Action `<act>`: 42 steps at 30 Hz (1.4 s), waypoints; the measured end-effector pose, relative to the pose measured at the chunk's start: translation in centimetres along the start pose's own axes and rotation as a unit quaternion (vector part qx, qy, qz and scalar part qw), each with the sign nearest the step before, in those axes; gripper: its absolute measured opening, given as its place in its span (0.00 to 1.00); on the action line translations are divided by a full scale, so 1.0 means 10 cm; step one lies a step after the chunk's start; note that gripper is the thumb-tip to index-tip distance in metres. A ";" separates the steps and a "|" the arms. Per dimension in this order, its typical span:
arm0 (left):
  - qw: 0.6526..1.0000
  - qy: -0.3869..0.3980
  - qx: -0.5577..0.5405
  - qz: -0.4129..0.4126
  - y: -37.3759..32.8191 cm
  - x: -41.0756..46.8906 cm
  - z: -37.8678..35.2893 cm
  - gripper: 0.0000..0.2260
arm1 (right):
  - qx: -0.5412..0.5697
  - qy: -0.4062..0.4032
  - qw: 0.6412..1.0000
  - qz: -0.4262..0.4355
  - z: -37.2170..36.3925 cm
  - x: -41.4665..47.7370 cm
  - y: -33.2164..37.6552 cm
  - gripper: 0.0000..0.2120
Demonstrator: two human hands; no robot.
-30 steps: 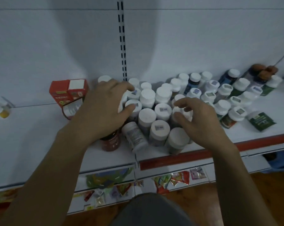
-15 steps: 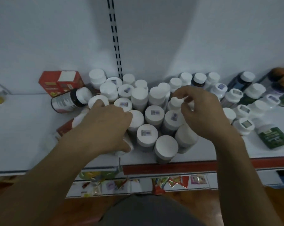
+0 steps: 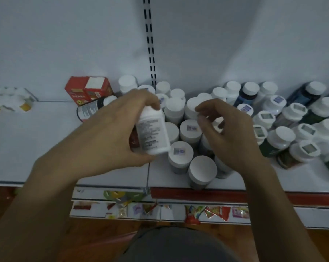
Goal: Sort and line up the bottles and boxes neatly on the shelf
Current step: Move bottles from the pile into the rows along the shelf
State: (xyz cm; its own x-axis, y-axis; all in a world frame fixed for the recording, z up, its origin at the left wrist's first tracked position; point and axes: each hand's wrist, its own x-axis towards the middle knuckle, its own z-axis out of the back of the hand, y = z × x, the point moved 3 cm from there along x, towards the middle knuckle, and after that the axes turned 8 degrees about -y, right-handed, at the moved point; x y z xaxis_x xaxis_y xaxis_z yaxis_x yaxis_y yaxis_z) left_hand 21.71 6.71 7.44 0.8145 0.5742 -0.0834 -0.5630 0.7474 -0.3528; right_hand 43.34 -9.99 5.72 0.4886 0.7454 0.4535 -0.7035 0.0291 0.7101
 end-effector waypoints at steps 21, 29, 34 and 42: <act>0.959 -0.069 0.031 -0.272 -1.97 1.10 -0.61 0.12 | -0.178 -0.042 0.969 -0.166 0.89 -0.96 -0.73 0.28; 0.963 -0.018 0.069 -0.261 -2.29 1.35 -0.93 0.11 | -0.172 -0.173 0.961 -0.133 1.14 -0.92 -0.65 0.17; 0.964 0.008 0.053 -0.260 -2.21 1.29 -0.93 0.16 | -0.206 -0.154 0.957 -0.133 1.32 -0.49 -0.80 0.11; 0.976 -0.072 -0.030 -0.203 -2.11 1.22 -0.84 0.17 | -0.242 0.093 0.955 -0.144 1.03 0.27 -1.08 0.17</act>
State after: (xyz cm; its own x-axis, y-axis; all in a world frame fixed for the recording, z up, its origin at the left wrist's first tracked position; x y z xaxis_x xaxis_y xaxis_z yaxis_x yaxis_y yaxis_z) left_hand 44.66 -4.87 6.01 0.9382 0.2787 0.2050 -0.1848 0.9046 -0.3841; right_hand 57.52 -15.17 4.81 0.6296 0.7641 0.1404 -0.7313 0.5219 0.4391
